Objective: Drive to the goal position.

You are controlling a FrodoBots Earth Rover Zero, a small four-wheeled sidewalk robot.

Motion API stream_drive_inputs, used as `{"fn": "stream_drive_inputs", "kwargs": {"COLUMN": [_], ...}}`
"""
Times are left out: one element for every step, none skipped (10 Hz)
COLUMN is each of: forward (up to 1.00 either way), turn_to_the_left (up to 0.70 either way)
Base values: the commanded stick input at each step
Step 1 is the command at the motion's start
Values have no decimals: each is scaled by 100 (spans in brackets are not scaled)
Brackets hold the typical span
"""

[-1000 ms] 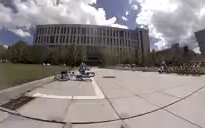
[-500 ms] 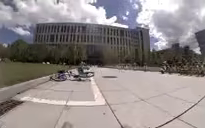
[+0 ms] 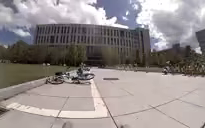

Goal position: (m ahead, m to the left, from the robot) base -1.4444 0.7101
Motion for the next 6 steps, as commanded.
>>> {"fn": "stream_drive_inputs", "kwargs": {"forward": [70, 70, 70, 70, 70, 70], "turn_to_the_left": [2, 2, 2, 2, 2, 2]}}
